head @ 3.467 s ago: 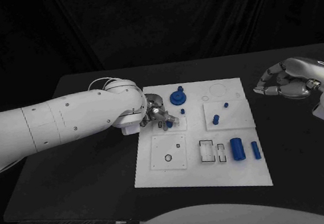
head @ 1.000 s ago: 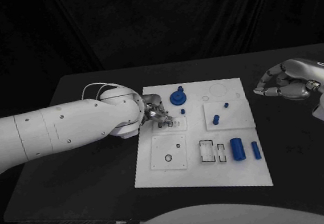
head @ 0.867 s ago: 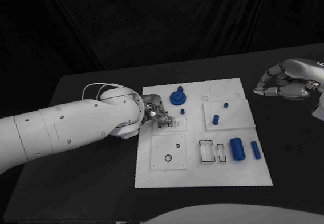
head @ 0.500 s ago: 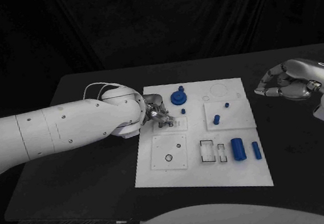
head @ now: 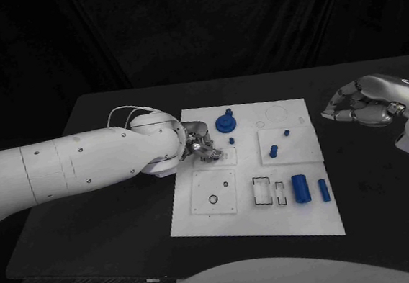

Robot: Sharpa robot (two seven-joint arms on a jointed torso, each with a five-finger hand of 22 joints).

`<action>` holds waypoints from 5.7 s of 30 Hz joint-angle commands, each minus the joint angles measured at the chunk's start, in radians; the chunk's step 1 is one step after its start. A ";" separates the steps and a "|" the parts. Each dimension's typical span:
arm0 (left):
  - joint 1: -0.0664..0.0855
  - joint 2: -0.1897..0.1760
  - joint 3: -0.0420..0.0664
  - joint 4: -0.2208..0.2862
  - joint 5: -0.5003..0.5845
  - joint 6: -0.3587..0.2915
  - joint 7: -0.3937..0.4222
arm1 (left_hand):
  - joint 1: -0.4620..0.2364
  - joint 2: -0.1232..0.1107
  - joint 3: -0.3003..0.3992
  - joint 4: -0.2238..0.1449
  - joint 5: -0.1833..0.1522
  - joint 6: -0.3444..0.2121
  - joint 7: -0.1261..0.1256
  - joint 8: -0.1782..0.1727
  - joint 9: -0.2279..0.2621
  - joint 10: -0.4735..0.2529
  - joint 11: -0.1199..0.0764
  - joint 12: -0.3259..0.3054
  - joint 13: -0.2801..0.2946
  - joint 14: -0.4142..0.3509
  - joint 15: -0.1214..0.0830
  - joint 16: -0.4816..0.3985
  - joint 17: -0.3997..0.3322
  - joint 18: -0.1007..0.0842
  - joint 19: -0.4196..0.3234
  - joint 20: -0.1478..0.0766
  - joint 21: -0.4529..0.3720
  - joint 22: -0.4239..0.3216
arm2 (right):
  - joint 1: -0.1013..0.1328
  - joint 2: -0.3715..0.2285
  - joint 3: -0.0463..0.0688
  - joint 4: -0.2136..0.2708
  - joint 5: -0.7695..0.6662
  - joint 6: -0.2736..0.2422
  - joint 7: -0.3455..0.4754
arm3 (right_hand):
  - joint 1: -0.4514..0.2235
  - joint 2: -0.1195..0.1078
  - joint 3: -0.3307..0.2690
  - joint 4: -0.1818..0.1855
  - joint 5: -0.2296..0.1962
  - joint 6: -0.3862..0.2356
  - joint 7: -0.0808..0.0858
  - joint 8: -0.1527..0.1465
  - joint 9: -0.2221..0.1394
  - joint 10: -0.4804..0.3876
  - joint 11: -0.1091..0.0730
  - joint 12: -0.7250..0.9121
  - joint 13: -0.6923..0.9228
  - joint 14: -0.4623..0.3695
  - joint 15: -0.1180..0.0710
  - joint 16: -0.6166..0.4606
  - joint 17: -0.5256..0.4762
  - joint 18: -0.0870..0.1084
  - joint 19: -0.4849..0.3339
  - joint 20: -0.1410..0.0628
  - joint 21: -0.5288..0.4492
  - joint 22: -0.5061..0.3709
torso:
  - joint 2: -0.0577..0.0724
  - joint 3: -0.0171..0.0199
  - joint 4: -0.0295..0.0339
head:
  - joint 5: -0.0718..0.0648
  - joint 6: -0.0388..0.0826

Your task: Assemble the parts on the task board

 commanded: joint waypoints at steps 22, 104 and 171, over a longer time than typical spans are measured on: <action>-0.017 0.005 -0.006 -0.013 0.008 0.046 -0.021 | -0.073 -0.006 -0.086 0.081 -0.308 0.032 0.012 -0.057 -0.068 0.098 0.010 0.000 0.254 0.102 0.008 0.007 0.263 0.013 0.005 0.009 -0.016 0.061 | -0.004 -0.001 0.001 -0.002 -0.002 0.005 -0.016 | 0.010 -0.008 0.002 -0.008 0.017 0.008 0.002 -0.006 -0.002 0.111 -0.002 0.002 0.063 0.070 -0.007 -0.004 0.094 0.016 0.029 0.004 -0.004 0.210 | 0.001 0.0003 -0.0014 | 0.002 0.000; -0.017 -0.037 -0.006 0.017 0.008 -0.112 0.108 | 0.093 -0.031 0.059 0.003 0.151 0.015 -0.002 -0.020 -0.014 0.100 -0.004 0.002 0.256 0.102 -0.004 0.007 0.263 0.011 0.023 -0.002 -0.037 0.109 | -0.013 -0.003 0.001 -0.006 -0.002 -0.004 -0.008 | 0.017 -0.008 0.005 -0.009 0.028 0.009 0.002 -0.007 -0.003 0.111 -0.002 0.002 0.063 0.070 -0.008 -0.005 0.093 0.016 0.028 0.004 -0.006 0.209 | -0.004 0.0009 -0.0020 | 0.009 0.000; -0.097 -0.075 -0.006 0.059 -0.251 -0.428 0.204 | 0.073 -0.046 0.086 0.003 0.048 -0.007 0.006 -0.027 -0.013 0.092 0.004 -0.007 0.249 0.099 0.003 0.001 0.256 0.012 0.020 0.004 -0.048 0.112 | -0.026 -0.010 0.001 -0.006 -0.002 -0.016 -0.006 | 0.022 -0.009 0.006 -0.010 0.029 0.007 0.003 -0.009 -0.005 0.111 -0.002 0.002 0.063 0.070 -0.008 -0.005 0.091 0.016 0.029 0.004 -0.006 0.210 | -0.004 0.0015 -0.0004 | 0.005 0.000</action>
